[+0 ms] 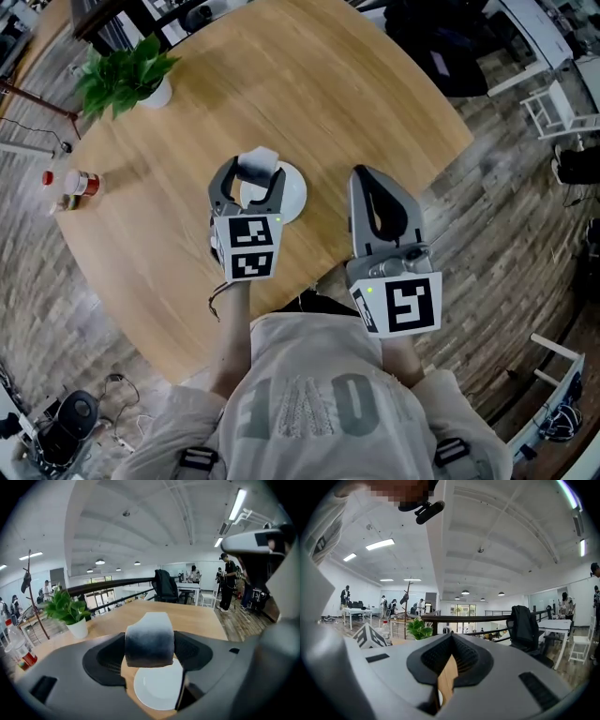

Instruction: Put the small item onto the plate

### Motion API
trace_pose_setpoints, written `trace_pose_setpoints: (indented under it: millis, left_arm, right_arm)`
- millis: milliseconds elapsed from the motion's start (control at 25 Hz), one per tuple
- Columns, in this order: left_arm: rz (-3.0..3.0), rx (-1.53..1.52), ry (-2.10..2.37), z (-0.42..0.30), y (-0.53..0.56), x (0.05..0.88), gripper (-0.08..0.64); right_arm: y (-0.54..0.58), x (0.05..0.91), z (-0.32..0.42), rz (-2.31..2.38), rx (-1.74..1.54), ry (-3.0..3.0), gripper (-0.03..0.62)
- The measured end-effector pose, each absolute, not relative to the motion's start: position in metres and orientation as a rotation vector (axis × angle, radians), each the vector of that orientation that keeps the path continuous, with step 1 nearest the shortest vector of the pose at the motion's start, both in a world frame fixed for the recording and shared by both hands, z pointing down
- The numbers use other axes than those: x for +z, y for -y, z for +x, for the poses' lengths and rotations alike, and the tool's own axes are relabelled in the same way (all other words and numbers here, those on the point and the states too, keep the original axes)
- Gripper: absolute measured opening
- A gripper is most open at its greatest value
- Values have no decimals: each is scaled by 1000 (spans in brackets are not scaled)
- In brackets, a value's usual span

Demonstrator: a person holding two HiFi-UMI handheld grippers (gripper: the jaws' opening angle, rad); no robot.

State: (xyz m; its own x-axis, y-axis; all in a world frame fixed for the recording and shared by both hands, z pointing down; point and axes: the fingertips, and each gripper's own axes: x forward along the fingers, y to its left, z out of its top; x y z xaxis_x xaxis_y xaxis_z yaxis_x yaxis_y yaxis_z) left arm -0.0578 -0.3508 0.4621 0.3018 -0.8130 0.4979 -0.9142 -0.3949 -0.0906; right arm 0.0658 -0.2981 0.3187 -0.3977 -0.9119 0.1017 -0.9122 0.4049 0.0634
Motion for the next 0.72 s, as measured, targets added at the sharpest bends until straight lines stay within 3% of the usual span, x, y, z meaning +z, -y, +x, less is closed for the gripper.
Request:
trace_pose_setpoints:
  millis: [320,720]
  left_arm:
    - [2185,936,1342,-45,348,562,314]
    - [2063,1074,1222,-41,336,610,314]
  right_arm:
    - [309,346,77,1704,95,2442,17]
    - [308,364,97,1728,151,2359,17]
